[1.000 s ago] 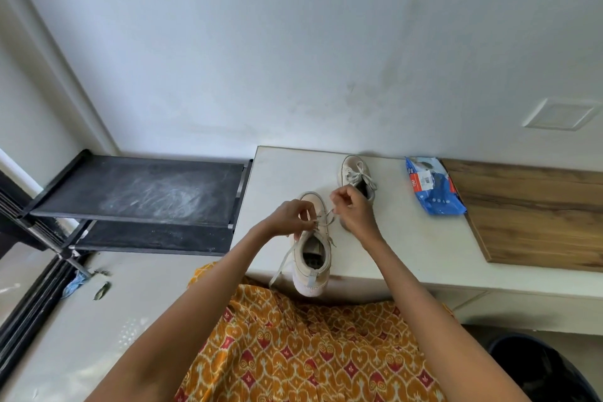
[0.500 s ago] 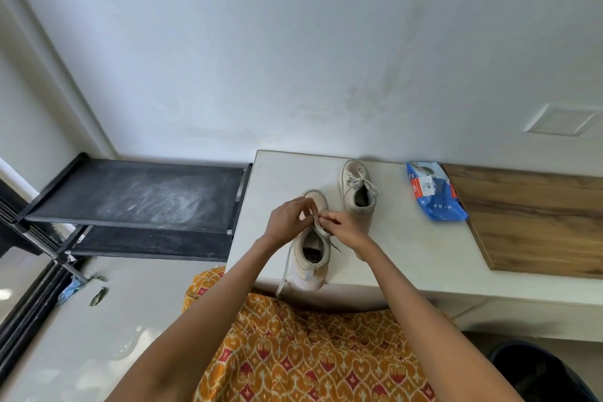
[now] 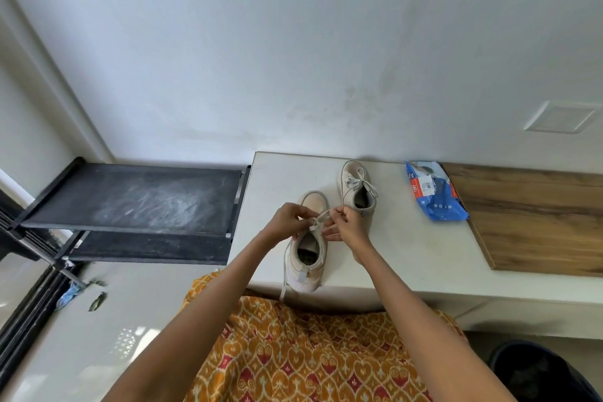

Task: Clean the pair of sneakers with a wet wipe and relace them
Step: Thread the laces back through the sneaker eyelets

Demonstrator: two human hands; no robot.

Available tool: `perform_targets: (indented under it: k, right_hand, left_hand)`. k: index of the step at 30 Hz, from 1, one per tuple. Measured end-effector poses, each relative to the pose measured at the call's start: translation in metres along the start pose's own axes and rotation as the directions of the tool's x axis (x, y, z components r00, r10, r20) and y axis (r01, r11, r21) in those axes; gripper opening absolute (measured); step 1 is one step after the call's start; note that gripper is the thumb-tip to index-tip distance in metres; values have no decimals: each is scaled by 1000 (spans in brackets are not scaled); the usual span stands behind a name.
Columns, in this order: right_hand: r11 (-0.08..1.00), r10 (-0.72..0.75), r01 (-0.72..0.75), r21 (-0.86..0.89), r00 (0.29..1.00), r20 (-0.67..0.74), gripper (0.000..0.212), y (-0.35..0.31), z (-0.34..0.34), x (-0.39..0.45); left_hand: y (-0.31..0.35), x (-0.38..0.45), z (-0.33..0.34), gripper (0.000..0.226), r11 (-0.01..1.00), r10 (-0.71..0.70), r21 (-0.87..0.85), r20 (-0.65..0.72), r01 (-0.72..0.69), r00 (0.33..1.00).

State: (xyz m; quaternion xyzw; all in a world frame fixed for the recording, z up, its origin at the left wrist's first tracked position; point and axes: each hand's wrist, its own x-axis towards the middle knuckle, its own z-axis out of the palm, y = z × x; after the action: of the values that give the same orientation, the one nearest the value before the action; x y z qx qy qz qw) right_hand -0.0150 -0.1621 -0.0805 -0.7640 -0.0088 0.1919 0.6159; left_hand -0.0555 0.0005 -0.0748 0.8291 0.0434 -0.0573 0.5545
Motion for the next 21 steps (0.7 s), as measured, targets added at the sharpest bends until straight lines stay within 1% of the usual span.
perform_targets:
  k: [3,5,8,10,13,15,17,20,21]
  right_hand:
    - [999,-25,26,27,998,-57,15,3,4,-4]
    - [995,-33,41,96,996,-85,15,4,5,-8]
    - [968,8,16,252,996,-92,13,7,3,-16]
    - [960,26,0,280,996,-87,15,13,2,-19]
    - [975,19,-8,224,999,-48,21,22,2,-21]
    - [986,-5,4,167,1000,4,23,25,2,-23]
    - [991,-14,11,130,1000,24,25,26,1,-26]
    - [994,-23,17,107,999,49,12,19,-1,-27]
    - [993,-12,6,117,999,52,10,16,-2,-27]
  left_hand:
    - [3,2,-4,18,999,-22,38,34,20,999]
    - [5,3,0,18,996,-18,90,0,18,1000]
    - [4,1,14,16,979,41,202,-154,-9,987]
    - [0,-2,24,12,980,70,196,-255,-20,964]
    - [-4,-6,33,13,992,46,123,-349,-3,936]
    - [-6,-6,36,15,992,37,126,-379,12,925]
    - [-7,-6,38,16,991,33,133,-389,21,921]
    - [-7,-6,37,15,994,13,107,-372,29,928]
    - [-7,-6,35,14,996,3,85,-359,29,933]
